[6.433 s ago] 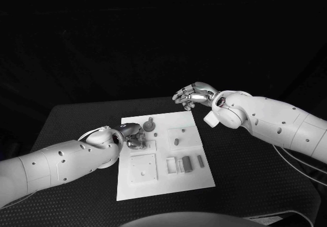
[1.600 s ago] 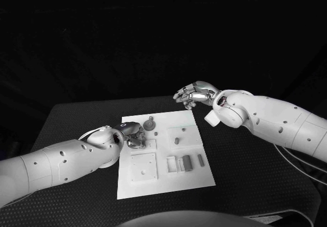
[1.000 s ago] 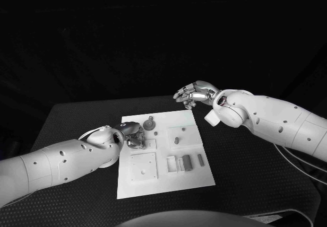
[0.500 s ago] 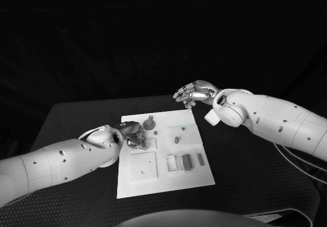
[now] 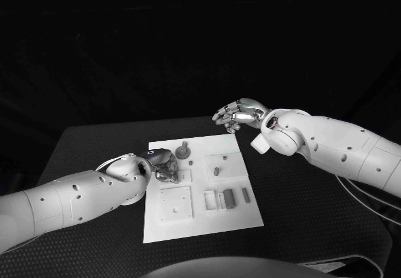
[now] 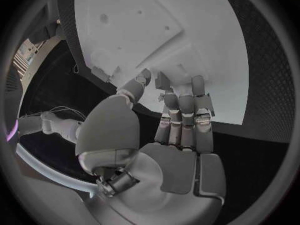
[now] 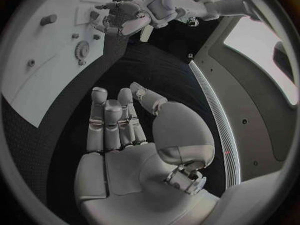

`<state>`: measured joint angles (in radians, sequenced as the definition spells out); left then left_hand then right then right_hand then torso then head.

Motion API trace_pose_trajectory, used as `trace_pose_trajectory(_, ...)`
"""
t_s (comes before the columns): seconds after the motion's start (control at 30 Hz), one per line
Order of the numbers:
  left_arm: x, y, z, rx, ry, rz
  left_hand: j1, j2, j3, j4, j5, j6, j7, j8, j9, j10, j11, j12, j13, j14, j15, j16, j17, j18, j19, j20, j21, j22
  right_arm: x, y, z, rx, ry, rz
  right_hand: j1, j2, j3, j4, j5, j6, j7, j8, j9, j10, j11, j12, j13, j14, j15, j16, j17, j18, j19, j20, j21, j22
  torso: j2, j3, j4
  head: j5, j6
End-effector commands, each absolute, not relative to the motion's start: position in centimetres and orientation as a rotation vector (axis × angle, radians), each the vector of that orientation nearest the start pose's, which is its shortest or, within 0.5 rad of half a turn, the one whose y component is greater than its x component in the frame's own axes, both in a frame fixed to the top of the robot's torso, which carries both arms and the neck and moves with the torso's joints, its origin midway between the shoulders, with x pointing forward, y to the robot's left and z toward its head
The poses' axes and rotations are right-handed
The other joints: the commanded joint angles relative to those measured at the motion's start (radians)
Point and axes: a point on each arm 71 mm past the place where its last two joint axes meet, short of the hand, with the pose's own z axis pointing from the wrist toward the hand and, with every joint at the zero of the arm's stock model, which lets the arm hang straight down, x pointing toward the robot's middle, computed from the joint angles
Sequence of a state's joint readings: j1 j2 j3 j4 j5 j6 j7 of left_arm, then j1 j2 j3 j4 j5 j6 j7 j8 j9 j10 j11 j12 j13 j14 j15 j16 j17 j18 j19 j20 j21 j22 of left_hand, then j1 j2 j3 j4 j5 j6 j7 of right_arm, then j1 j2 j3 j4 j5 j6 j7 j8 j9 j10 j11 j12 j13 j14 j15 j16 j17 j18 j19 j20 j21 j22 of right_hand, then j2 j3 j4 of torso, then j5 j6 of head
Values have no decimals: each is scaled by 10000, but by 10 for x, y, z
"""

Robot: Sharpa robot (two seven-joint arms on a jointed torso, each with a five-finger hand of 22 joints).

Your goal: Assemble the parts on the task board

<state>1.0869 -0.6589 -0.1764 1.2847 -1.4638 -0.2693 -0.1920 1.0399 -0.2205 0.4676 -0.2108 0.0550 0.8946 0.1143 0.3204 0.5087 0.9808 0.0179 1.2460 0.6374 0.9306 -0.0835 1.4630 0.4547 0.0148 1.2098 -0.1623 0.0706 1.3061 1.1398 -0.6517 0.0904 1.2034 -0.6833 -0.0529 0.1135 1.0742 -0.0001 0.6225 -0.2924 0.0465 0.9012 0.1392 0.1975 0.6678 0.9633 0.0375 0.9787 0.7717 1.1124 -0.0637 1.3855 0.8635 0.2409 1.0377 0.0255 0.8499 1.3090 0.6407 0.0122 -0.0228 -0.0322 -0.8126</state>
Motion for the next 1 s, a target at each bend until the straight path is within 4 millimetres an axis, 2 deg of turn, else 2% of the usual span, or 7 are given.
trace_pose_trajectory(0.03, 476, 180, -306, 1581, 19551, -4893, 140, 29, 86, -33, -57, -133, 204, 92, 29, 20, 42, -9, 15, 58, 17, -36, 18, -148, 68, -7, -28, -14, 538, -187, -201, 5276, 18286, 12491, -100, -28, -22, -2, 38, 12, 81, -46, -10, 11, -17, 43, -11, -5, -86, -45, -15, 209, 69, -5, -38, 115, 2, 1, 3, -7, -9)
trace_pose_trajectory(0.7, 475, 186, -305, 1417, 19529, -4859, 428, 212, 334, -76, -46, 20, 142, 191, 88, 44, -17, -21, 11, 81, -38, -48, 17, -148, 87, 3, -27, -22, 538, -188, -202, 5296, 18291, 12472, -97, -25, -19, -2, 38, 15, 80, -46, -10, 12, -18, 47, -14, -4, -87, -44, -16, 209, 70, -5, -39, 116, 1, -9, 6, -17, -13)
trace_pose_trajectory(1.0, 474, 187, -306, 1218, 19625, -4915, 469, 244, 396, -62, -40, 32, 136, 196, 91, 49, -23, -27, 8, 87, -44, -54, 15, -148, 89, 5, -28, -24, 537, -188, -202, 5296, 18297, 12474, -97, -24, -19, -1, 38, 16, 80, -46, -10, 12, -18, 48, -16, -4, -87, -44, -16, 209, 70, -5, -39, 116, 0, -2, 6, -6, -10)
